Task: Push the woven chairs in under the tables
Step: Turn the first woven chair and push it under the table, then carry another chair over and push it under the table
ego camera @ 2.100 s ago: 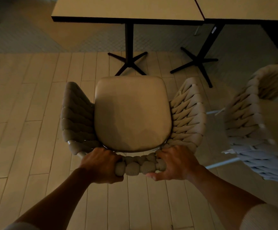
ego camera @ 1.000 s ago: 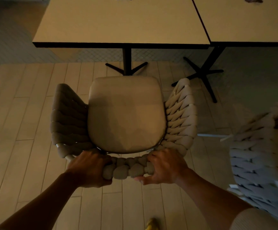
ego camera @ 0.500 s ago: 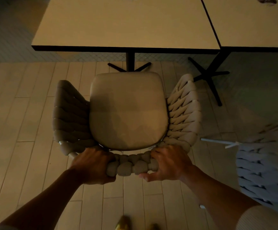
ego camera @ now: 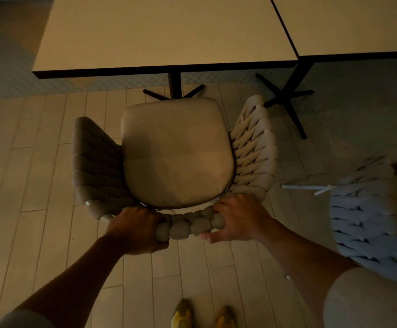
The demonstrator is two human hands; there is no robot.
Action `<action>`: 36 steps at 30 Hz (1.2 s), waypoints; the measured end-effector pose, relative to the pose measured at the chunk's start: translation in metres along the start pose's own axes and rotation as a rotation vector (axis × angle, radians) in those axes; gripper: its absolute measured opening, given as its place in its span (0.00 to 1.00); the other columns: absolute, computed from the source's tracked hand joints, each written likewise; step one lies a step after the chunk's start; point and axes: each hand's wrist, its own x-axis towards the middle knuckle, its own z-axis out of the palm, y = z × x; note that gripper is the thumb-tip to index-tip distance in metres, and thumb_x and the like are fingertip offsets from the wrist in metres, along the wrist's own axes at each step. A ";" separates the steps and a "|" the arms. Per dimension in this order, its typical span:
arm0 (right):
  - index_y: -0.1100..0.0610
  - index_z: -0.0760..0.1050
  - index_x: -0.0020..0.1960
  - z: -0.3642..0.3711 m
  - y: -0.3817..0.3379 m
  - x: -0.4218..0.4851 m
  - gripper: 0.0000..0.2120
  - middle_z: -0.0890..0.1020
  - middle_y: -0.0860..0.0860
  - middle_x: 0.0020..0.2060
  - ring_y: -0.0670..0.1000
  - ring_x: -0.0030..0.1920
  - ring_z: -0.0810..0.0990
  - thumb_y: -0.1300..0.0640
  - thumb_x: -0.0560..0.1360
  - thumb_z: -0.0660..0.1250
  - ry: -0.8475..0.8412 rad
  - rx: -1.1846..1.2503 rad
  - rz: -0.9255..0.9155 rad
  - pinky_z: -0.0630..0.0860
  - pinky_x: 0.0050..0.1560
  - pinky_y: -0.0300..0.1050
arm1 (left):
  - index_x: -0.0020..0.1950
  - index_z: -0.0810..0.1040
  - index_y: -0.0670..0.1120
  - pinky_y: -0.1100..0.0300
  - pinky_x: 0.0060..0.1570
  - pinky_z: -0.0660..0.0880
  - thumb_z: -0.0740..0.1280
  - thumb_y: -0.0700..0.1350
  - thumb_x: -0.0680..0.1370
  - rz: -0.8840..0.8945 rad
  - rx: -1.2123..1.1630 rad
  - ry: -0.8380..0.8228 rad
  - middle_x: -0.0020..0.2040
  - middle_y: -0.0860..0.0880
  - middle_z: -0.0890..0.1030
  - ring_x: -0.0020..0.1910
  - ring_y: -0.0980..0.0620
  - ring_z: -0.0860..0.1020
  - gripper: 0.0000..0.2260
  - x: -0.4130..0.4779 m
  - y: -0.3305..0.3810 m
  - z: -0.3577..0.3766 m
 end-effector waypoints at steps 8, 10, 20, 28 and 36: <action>0.55 0.74 0.71 -0.028 -0.008 -0.030 0.37 0.77 0.51 0.68 0.53 0.68 0.74 0.29 0.75 0.62 -0.222 -0.006 0.078 0.68 0.68 0.49 | 0.73 0.73 0.54 0.58 0.63 0.75 0.71 0.64 0.76 0.003 -0.003 -0.063 0.66 0.53 0.80 0.63 0.52 0.79 0.28 -0.027 0.009 -0.017; 0.58 0.67 0.77 -0.044 -0.015 -0.044 0.33 0.72 0.54 0.74 0.56 0.73 0.68 0.42 0.78 0.67 -0.265 -0.039 0.071 0.64 0.73 0.51 | 0.75 0.70 0.52 0.55 0.64 0.76 0.71 0.65 0.75 -0.017 -0.033 -0.092 0.68 0.51 0.78 0.64 0.50 0.78 0.32 -0.040 0.015 -0.027; 0.54 0.69 0.76 -0.139 -0.050 -0.135 0.27 0.74 0.57 0.70 0.59 0.65 0.77 0.41 0.82 0.62 -0.669 0.095 0.348 0.77 0.60 0.51 | 0.76 0.71 0.56 0.57 0.67 0.71 0.62 0.63 0.82 0.075 0.002 -0.400 0.71 0.54 0.77 0.69 0.52 0.74 0.24 -0.110 0.071 -0.107; 0.58 0.74 0.65 -0.163 -0.066 -0.280 0.20 0.81 0.56 0.54 0.58 0.53 0.81 0.45 0.81 0.63 -0.584 0.191 0.597 0.78 0.50 0.49 | 0.77 0.69 0.57 0.55 0.65 0.72 0.59 0.64 0.83 0.307 0.163 -0.385 0.71 0.54 0.76 0.68 0.52 0.75 0.24 -0.127 0.143 -0.146; 0.55 0.67 0.76 -0.174 -0.059 -0.411 0.32 0.73 0.54 0.72 0.58 0.72 0.71 0.36 0.80 0.62 -0.367 0.185 1.012 0.68 0.71 0.57 | 0.76 0.70 0.56 0.58 0.65 0.68 0.60 0.61 0.84 0.616 0.367 -0.268 0.72 0.55 0.76 0.70 0.52 0.73 0.22 -0.109 0.264 -0.185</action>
